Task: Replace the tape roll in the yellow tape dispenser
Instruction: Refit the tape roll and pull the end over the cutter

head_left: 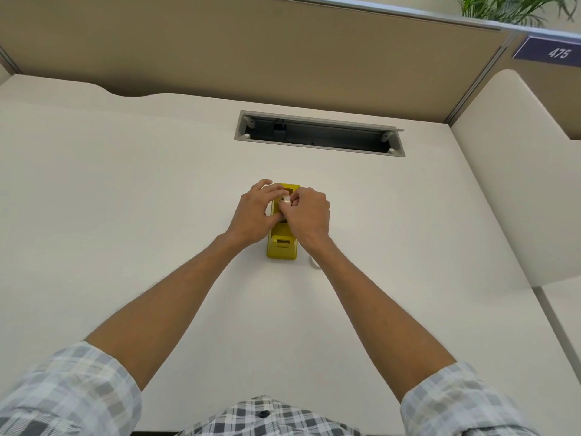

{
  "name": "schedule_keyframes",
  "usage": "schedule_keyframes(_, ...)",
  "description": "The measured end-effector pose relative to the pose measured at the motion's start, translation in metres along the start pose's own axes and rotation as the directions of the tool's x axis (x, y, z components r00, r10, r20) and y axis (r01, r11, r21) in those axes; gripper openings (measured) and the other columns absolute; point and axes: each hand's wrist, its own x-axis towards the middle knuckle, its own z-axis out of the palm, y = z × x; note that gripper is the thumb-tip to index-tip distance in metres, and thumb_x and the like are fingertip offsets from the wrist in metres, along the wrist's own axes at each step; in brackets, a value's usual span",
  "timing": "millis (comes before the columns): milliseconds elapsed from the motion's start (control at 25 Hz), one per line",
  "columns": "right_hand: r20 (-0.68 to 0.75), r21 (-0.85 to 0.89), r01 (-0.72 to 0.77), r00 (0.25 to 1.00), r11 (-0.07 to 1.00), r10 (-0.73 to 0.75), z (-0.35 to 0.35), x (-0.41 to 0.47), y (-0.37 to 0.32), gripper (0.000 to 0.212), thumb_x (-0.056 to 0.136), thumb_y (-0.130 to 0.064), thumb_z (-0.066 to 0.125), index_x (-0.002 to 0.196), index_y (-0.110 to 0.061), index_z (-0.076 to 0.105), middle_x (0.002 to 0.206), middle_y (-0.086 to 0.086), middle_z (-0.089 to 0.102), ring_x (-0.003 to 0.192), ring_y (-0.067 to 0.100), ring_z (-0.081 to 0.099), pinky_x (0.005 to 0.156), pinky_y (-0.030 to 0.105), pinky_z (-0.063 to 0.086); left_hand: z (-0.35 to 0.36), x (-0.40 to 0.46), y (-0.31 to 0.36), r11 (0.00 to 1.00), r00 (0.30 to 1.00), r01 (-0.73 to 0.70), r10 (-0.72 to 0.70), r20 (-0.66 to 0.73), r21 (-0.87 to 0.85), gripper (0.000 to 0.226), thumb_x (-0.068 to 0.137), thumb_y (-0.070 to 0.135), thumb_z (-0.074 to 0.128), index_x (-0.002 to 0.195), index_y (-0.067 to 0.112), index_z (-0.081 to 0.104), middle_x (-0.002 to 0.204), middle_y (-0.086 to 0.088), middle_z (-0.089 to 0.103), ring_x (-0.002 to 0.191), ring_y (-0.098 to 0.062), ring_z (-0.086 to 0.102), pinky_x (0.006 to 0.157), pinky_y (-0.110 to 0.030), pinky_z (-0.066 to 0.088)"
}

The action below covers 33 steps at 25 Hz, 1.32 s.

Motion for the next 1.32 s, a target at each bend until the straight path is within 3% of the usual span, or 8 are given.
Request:
schedule_keyframes(160,0.026,-0.01,0.065,0.998,0.998,-0.065,-0.003,-0.003,0.006,0.019,0.081,-0.031,0.066,0.083,-0.013,0.066,0.071,0.001,0.066,0.067,0.02,0.062,0.063,0.033,0.05,-0.001,0.0,-0.001,1.0,1.0,-0.007,0.007,0.031,-0.002,0.04,0.083,0.016,0.068,0.122,0.017,0.062,0.134,0.003,0.057,0.133,-0.017,0.036,0.104,-0.035,0.032)
schedule_keyframes(360,-0.047,-0.058,0.25,0.966,0.966,-0.253,-0.003,-0.019,0.019,0.019,0.094,-0.027,0.054,0.104,-0.018,0.068,0.094,-0.001,0.067,0.077,0.017,0.062,0.064,0.03,0.049,-0.001,-0.002,-0.002,1.0,0.999,-0.005,0.004,0.047,0.009,0.04,0.087,0.022,0.064,0.127,0.02,0.06,0.136,0.005,0.055,0.136,-0.016,0.033,0.105,-0.037,0.032)
schedule_keyframes(640,-0.013,-0.182,0.364,0.928,0.913,-0.373,-0.006,-0.03,0.03,0.023,0.095,-0.025,0.053,0.112,-0.019,0.067,0.105,0.0,0.066,0.087,0.02,0.063,0.061,0.029,0.046,0.0,-0.006,0.002,0.999,0.999,-0.02,0.018,0.051,0.043,0.041,0.091,0.032,0.06,0.129,0.02,0.056,0.136,0.004,0.056,0.137,-0.016,0.033,0.105,-0.041,0.034)
schedule_keyframes(800,-0.008,-0.227,0.381,0.919,0.896,-0.393,-0.008,-0.032,0.028,0.023,0.094,-0.019,0.052,0.111,-0.018,0.066,0.103,0.002,0.066,0.086,0.022,0.062,0.058,0.03,0.047,0.002,-0.009,-0.001,0.999,0.999,-0.001,0.003,0.037,-0.045,0.036,0.092,0.032,0.057,0.126,0.021,0.058,0.133,0.004,0.057,0.132,-0.014,0.039,0.104,-0.043,0.041)
schedule_keyframes(1000,0.018,-0.223,0.387,0.919,0.895,-0.393,-0.01,-0.031,0.025,0.026,0.093,-0.016,0.051,0.113,-0.017,0.065,0.104,0.004,0.066,0.084,0.023,0.062,0.058,0.028,0.042,-0.003,-0.003,0.006,0.972,0.994,0.097,-0.106,-0.032,-0.215,0.029,0.09,0.023,0.063,0.118,0.018,0.065,0.129,-0.003,0.057,0.118,-0.012,0.047,0.097,-0.028,0.04)
schedule_keyframes(1160,0.028,-0.244,0.384,0.921,0.89,-0.389,-0.01,-0.031,0.024,0.023,0.092,-0.016,0.052,0.11,-0.016,0.067,0.104,0.003,0.066,0.083,0.023,0.062,0.058,0.026,0.041,-0.002,0.004,-0.001,0.978,0.983,0.179,-0.174,0.055,-0.105,0.052,0.087,0.034,0.065,0.136,0.019,0.05,0.147,0.0,0.043,0.141,-0.019,0.028,0.112,-0.047,0.029)
schedule_keyframes(1320,0.034,-0.262,0.388,0.919,0.884,-0.393,-0.011,-0.033,0.023,0.021,0.093,-0.017,0.053,0.107,-0.015,0.068,0.103,0.003,0.067,0.083,0.022,0.063,0.059,0.029,0.047,-0.001,0.002,-0.008,0.989,0.985,0.143,-0.138,0.104,-0.042,0.057,0.085,0.04,0.066,0.136,0.023,0.049,0.153,0.004,0.034,0.146,-0.019,0.014,0.113,-0.054,0.021)
